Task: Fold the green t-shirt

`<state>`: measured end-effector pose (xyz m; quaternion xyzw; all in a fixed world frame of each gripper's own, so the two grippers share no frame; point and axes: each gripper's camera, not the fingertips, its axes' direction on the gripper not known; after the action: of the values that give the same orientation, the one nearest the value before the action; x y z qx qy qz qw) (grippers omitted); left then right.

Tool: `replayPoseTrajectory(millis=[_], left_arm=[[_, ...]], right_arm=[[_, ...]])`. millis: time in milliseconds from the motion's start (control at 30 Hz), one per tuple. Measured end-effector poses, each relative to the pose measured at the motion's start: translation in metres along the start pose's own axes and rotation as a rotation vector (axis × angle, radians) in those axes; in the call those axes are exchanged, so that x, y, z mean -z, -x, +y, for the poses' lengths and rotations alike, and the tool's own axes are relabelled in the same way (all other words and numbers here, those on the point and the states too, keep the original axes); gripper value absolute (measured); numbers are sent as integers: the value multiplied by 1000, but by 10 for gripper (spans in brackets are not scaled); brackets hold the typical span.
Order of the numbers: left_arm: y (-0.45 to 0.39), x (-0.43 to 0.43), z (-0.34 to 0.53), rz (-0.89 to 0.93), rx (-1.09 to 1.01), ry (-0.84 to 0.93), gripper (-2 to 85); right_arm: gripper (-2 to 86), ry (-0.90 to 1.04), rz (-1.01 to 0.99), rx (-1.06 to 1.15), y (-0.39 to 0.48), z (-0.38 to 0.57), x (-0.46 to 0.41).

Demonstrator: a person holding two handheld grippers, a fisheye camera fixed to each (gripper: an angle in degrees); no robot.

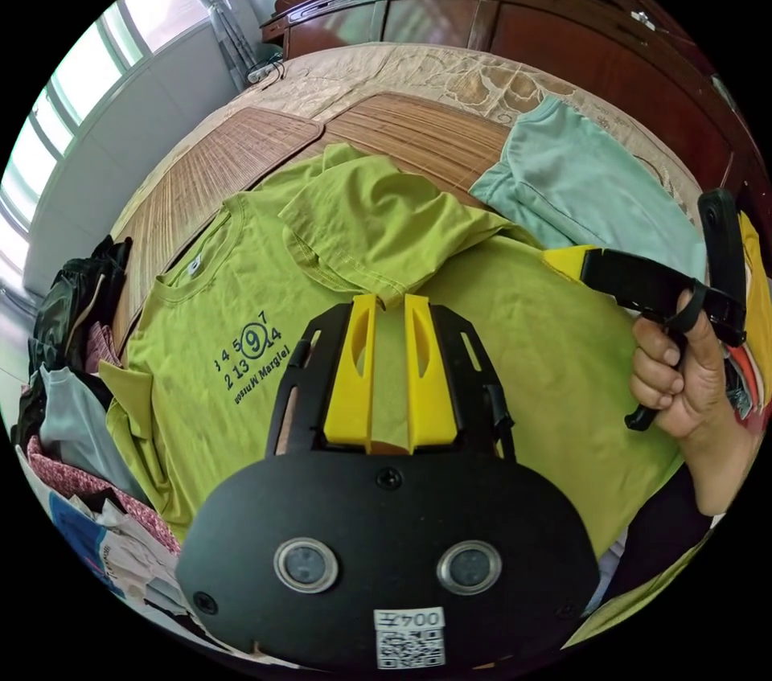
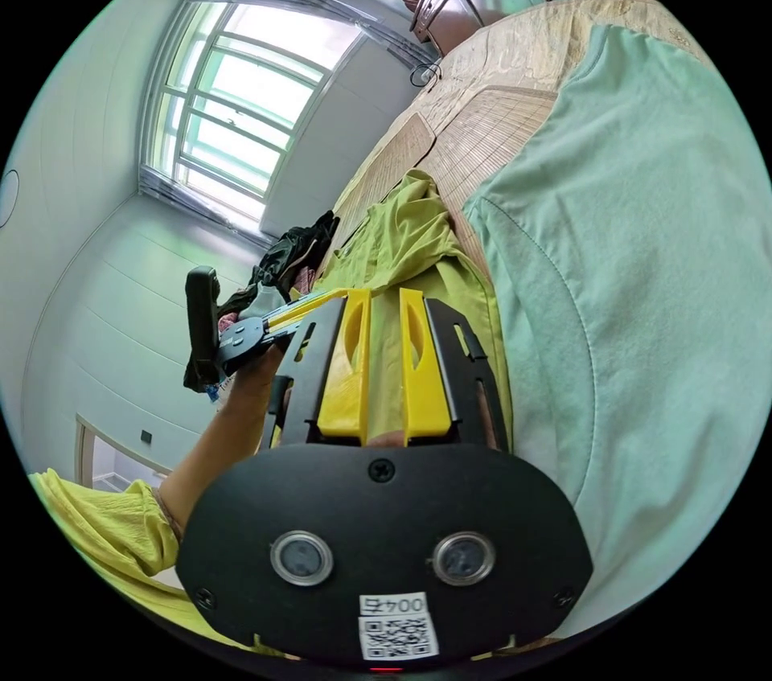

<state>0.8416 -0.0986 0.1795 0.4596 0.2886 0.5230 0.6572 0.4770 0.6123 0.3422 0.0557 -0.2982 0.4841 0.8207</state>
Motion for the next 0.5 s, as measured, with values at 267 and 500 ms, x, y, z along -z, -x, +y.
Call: replayPoseTrajectory(millis=[267,500], left_arm=[[-7,-36,7,-9,-20,32,58],[-1,-53,12,-11,-1,33,56]], right_arm=[[62,6,-9,-12,3,-2,1],[56,14,-8,-11,7,-5,-2]])
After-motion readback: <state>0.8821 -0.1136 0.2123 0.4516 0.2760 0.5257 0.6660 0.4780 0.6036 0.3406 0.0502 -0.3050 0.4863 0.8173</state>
